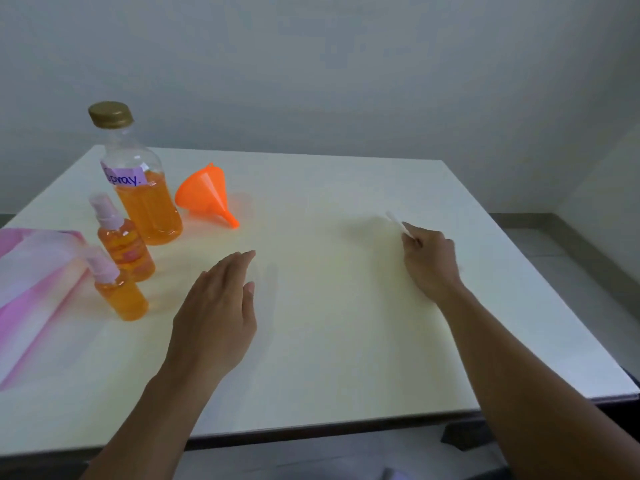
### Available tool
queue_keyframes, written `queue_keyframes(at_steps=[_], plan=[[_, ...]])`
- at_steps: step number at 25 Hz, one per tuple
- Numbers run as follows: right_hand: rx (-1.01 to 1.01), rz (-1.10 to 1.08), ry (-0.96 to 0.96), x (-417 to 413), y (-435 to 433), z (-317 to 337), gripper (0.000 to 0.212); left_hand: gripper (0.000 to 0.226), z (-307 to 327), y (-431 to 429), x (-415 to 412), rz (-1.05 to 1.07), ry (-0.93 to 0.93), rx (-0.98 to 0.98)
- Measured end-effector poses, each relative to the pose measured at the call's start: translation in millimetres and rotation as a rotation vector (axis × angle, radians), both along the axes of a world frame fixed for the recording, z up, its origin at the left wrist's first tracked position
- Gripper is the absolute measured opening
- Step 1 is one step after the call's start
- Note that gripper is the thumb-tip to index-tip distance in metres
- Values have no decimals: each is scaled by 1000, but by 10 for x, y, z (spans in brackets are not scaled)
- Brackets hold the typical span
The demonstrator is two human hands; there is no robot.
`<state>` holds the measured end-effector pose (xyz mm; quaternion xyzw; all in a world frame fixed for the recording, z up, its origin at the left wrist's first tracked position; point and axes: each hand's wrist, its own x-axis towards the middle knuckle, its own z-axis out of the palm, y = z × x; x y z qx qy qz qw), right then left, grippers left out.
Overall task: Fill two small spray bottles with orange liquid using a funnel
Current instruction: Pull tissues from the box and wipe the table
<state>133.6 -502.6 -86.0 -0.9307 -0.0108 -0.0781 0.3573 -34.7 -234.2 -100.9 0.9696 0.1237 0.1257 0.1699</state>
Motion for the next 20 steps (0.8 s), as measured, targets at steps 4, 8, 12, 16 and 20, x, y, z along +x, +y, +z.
queue_keyframes(at_steps=[4, 8, 12, 16, 20], plan=[[-512, 255, 192, -87, 659, 26, 48, 59, -59, 48, -23, 34, 138, -10], [-505, 601, 121, -461, 1238, 48, 51, 63, -46, 46, -34, 31, 142, -9], [-309, 859, 70, -776, 1127, 17, 51, 63, -63, 24, -12, 38, 135, -18], [-181, 942, 60, -944, 618, -86, 52, 54, -80, 18, -14, 31, 123, -46], [283, 593, 8, -771, 209, 8, 37, 52, -122, 20, -18, 44, 112, -58]])
